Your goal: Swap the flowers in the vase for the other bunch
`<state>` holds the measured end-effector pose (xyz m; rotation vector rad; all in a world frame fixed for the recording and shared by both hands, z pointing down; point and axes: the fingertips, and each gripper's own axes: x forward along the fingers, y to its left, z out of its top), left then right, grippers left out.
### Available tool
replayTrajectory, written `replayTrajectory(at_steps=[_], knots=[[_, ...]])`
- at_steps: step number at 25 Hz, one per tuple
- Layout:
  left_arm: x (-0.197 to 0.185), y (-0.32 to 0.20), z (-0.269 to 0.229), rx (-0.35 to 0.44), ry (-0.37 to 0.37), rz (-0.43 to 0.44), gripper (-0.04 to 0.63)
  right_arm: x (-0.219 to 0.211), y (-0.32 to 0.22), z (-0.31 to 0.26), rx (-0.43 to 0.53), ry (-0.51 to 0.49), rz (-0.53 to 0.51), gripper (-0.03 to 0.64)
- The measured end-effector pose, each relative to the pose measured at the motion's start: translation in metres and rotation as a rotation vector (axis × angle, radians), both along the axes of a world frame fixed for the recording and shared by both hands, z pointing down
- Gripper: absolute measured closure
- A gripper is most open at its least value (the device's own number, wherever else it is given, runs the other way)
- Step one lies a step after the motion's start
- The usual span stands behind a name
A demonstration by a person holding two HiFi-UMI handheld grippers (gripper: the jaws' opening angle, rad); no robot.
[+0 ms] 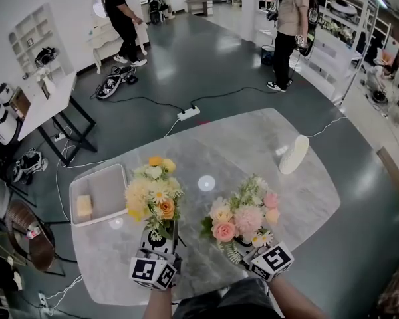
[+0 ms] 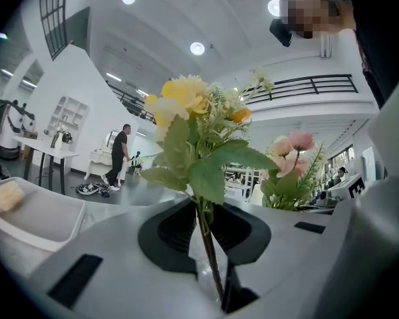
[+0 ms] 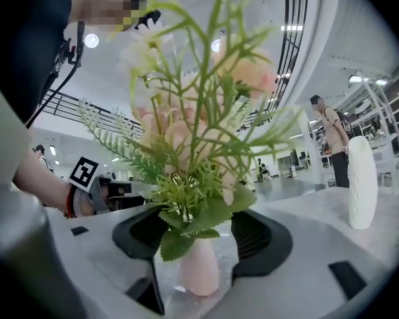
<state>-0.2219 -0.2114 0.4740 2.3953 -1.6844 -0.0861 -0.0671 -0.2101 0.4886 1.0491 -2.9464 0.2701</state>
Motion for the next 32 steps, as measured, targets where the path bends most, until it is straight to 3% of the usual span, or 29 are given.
replayTrajectory(at_steps=[32], knots=[[0.002, 0.018, 0.005, 0.000, 0.008, -0.016, 0.535, 0.005, 0.027, 0.025, -0.097, -0.030, -0.009, 0.337]])
